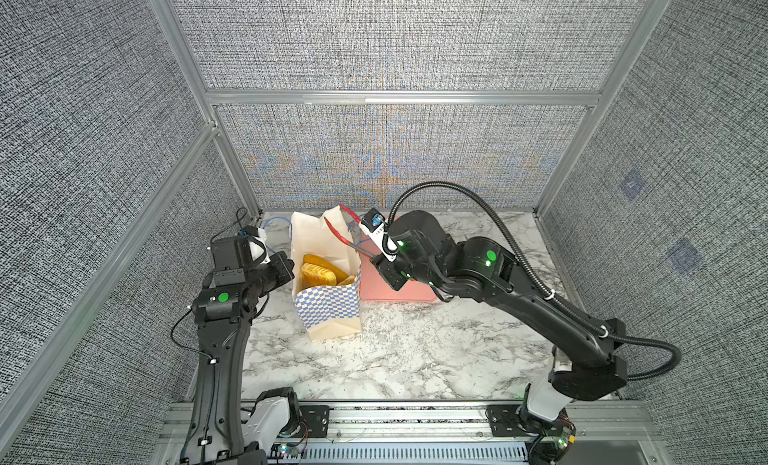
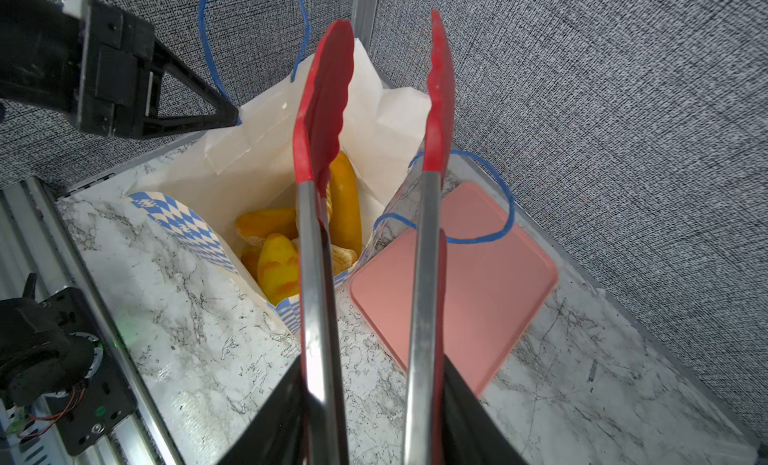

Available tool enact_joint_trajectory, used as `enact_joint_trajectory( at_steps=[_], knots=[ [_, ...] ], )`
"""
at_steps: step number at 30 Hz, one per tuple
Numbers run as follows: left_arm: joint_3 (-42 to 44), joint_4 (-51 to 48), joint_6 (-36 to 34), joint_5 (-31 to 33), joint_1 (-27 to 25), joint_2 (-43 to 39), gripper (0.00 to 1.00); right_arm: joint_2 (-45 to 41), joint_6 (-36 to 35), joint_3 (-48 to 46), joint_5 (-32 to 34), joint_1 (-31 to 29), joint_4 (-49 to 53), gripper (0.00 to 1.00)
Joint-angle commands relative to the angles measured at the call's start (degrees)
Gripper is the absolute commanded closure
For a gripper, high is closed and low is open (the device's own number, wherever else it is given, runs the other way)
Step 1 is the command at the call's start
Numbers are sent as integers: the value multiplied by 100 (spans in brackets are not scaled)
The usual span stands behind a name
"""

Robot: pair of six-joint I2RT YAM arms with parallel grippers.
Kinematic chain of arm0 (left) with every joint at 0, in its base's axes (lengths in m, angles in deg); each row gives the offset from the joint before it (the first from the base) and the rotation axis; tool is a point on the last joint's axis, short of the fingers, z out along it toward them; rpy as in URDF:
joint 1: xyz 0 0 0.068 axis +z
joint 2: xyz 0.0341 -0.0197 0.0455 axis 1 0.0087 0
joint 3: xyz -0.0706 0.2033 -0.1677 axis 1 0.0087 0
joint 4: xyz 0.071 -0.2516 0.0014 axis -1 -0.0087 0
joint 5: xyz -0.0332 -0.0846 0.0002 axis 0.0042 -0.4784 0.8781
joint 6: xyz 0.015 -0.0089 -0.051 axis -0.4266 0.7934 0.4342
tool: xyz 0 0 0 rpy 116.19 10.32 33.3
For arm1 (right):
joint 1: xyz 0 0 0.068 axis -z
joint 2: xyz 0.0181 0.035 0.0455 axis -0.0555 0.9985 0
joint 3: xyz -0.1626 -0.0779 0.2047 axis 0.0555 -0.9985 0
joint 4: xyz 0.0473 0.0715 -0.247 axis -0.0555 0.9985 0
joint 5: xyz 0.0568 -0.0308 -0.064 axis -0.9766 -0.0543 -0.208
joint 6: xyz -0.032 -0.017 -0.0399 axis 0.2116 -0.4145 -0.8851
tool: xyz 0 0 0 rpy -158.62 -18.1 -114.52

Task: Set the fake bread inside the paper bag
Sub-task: 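Raise the open tongs out of the bag while the left gripper releases the bag rim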

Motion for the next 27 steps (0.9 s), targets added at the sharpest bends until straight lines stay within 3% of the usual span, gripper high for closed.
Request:
enact_joint_trajectory(
  at_steps=[1,11,13,16,19,22,23,24,27],
  knots=[
    [-76,30,-54,6,0,6,100,-197,116,-154,339,62,-464,52],
    [-216,-45,-89,30,0,33,100,-822,379,-890,465,535,-580,52],
    [-230,-51,-89,20,0,30,96,-970,463,-1072,399,693,-583,52],
    [-251,-78,-95,33,0,39,79,-1179,572,-1311,254,932,-590,52],
    [-278,-105,-123,52,0,45,54,-1363,633,-1516,189,1089,-592,53],
    [-313,-150,-150,81,4,56,36,-1505,678,-1667,125,1221,-578,52],
    [-329,-168,-159,94,2,41,27,-1544,681,-1706,107,1264,-583,52],
    [-339,-181,-173,102,0,46,2,-1588,689,-1742,87,1297,-575,53],
    [-388,-243,-201,109,0,21,2,-1675,709,-1821,49,1410,-557,52]
  ],
)
